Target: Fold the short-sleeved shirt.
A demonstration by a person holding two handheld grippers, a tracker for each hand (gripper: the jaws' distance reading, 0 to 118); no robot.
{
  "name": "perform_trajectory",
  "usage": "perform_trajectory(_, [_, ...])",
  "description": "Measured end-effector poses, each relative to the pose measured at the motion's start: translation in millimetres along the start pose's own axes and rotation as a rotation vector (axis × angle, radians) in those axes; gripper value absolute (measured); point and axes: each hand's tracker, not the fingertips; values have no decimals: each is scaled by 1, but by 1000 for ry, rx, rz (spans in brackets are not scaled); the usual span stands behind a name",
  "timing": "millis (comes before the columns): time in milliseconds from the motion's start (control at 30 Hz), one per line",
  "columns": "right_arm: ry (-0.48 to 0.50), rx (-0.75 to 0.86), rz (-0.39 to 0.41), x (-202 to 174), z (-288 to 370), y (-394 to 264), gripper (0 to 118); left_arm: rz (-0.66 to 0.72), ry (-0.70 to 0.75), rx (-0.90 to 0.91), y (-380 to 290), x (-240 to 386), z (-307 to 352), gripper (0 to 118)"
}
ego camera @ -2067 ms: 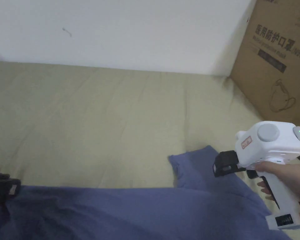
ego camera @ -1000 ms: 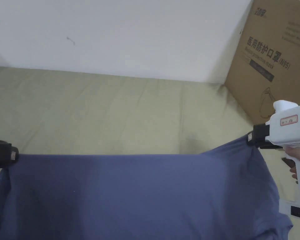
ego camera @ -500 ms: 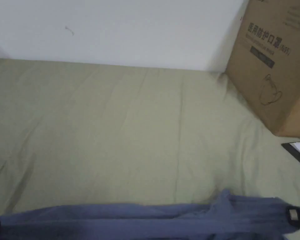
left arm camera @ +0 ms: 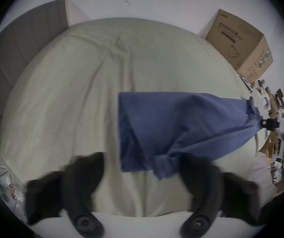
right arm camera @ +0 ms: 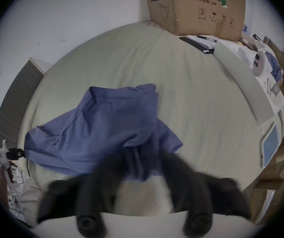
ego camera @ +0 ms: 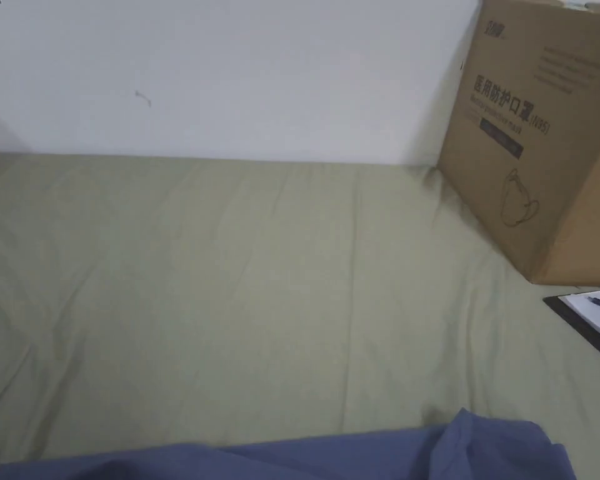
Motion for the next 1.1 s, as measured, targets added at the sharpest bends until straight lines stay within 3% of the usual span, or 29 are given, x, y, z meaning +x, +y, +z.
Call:
perform_trajectory(33, [-28, 2, 12, -1, 5, 0, 112, -7, 30, 24, -2, -1, 8, 116])
perform_trajectory(67, [-45, 6, 22, -3, 13, 0, 118, -10, 60, 55, -1, -3, 19, 116])
perform_trajectory(133, [-45, 58, 35, -3, 32, 2, 112, -1, 41, 131, 3, -2, 44, 116])
perform_trajectory(233, [-9, 120, 87, -23, 63, 5, 112, 58, -112, 233, 6, 6, 81, 116])
perform_trajectory(367, [130, 243, 149, -81, 114, 5, 112, 108, -273, 316, 12, 41, 126, 116])
perform_trajectory(433, [204, 385, 175, -110, 139, -1, 109, 83, -303, 436, 10, 62, 146, 115])
perform_trajectory(500, [290, 568, 200, -134, 160, -10, 93, 45, -263, 623, 2, 87, 167, 107])
perform_trajectory(533, [314, 656, 204, -140, 164, -13, 83, 26, -237, 713, -4, 98, 175, 97])
perform_trajectory(633, [257, 937, 243, -170, 179, -34, 47, -20, -143, 951, -24, 128, 186, 30])
perform_trajectory(667, [224, 1024, 251, -179, 181, -41, 25, -44, -94, 1005, -29, 137, 186, 9])
perform_trajectory(700, [183, 1109, 265, -187, 183, -51, 1, -85, -15, 1049, -33, 144, 183, 6])
perform_trajectory(767, [67, 1223, 298, -204, 187, -65, 0, -142, 106, 1130, -43, 156, 181, 3])
perform_trajectory(800, [91, 1202, 325, -207, 185, -67, 0, -144, 134, 1161, -48, 159, 180, 2])
perform_trajectory(933, [163, 1150, 311, -212, 184, -74, 0, -104, 99, 1181, -59, 165, 183, 0])
perform_trajectory(1100, [152, 1087, 338, -212, 177, -71, 0, -96, 94, 1132, -55, 153, 184, 0])
